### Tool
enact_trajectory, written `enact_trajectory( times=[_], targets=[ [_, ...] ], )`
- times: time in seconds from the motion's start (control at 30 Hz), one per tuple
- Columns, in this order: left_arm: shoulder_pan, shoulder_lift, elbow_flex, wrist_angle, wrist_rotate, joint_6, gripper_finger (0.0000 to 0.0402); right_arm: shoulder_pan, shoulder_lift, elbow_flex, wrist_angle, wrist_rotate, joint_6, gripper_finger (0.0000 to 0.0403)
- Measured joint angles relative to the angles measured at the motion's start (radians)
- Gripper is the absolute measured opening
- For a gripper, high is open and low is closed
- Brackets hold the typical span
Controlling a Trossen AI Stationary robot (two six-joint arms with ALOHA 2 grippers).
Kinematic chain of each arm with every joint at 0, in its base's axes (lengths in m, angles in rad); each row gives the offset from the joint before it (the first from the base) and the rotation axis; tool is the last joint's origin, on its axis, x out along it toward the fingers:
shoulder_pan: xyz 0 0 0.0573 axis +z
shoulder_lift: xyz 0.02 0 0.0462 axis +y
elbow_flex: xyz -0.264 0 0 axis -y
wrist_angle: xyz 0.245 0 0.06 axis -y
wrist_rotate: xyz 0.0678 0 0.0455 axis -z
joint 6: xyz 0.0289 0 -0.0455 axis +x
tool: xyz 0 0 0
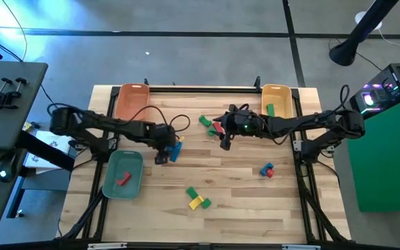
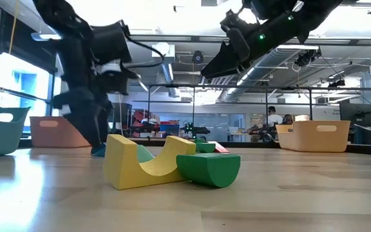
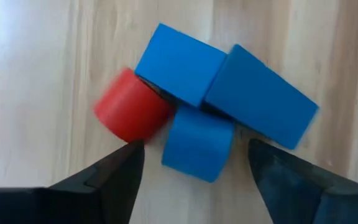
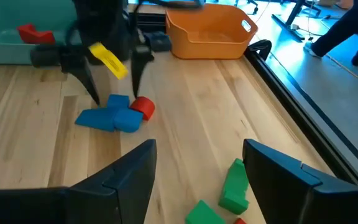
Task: Sort blocks by size
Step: Put the blue half circle block into the orange bin
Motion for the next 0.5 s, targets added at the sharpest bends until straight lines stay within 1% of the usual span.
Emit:
enact_trajectory(
  times=[0.13,0.23,0.37,0.5],
  targets=[
    [-0.003,0.047,0.003,0.016,0.01,0.031,0.028,0.0,0.0,0.0,-0.007,0.0,0.0,0.0236],
    [-0.004,0.066,0.005,0.022,0.015,0.027,0.0267,0.0,0.0,0.0,-0.009,0.0,0.0,0.0236],
    [-0.004,0.073,0.003,0.039,0.021,0.017,0.0226,0.0,0.0,0.0,-0.011,0.0,0.0,0.0236],
    [-0.006,0.075,0.003,0.047,0.026,0.009,0.0168,0.0,0.0,0.0,-0.014,-0.001,0.0,0.0236]
  ],
)
